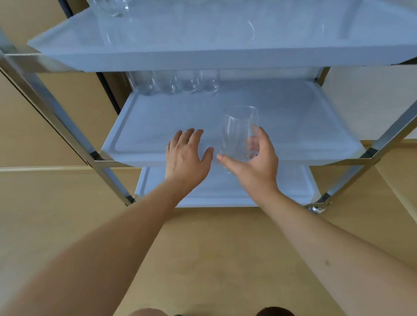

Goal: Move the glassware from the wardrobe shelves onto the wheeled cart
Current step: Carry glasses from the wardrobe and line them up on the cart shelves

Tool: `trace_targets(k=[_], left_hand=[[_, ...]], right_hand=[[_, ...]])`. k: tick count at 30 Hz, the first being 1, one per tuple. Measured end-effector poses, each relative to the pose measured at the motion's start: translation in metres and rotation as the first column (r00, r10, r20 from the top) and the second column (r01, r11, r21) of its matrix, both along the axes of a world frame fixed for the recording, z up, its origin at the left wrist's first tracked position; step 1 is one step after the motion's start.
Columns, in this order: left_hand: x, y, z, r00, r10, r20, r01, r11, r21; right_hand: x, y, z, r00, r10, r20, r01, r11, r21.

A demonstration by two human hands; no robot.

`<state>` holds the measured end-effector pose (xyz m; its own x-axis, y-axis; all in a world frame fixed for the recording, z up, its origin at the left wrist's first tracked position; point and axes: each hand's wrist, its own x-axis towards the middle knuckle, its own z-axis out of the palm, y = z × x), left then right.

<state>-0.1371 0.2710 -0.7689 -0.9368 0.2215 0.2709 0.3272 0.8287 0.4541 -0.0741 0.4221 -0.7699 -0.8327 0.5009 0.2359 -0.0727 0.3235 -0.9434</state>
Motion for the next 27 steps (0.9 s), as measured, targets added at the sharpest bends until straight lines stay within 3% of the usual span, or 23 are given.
trace_targets(k=[11,20,27], left_hand=[[-0.063,0.015,-0.011,0.998,-0.036,-0.055,0.037,0.999,0.01],[-0.153,0.03,-0.022,0.999,-0.009,0.036,0.011,0.999,-0.05],[-0.188,0.045,-0.028,0.997,0.009,0.081,0.016,0.956,-0.292]], right_hand=[[-0.07,0.029,-0.009,0.997,-0.035,-0.068,0.04,0.997,0.073],[-0.144,0.047,-0.018,0.999,-0.004,-0.052,0.014,0.982,0.187],[-0.208,0.072,-0.018,0.999,-0.031,-0.03,0.037,0.967,0.253]])
